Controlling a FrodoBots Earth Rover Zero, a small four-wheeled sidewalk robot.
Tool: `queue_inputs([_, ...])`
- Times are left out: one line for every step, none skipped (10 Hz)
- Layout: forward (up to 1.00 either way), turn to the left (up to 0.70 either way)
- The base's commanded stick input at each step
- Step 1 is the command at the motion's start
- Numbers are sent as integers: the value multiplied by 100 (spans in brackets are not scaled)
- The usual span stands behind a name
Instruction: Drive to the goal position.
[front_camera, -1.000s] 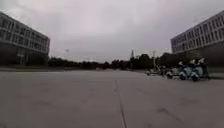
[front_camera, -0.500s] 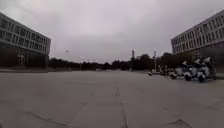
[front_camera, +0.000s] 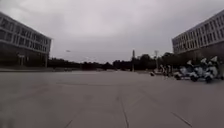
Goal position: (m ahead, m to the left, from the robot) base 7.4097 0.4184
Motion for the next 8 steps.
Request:
queue_inputs([70, 1])
queue_inputs([70, 1])
queue_inputs([70, 1])
queue_inputs([70, 1])
queue_inputs([70, 1])
queue_inputs([70, 1])
queue_inputs([70, 1])
queue_inputs([70, 1])
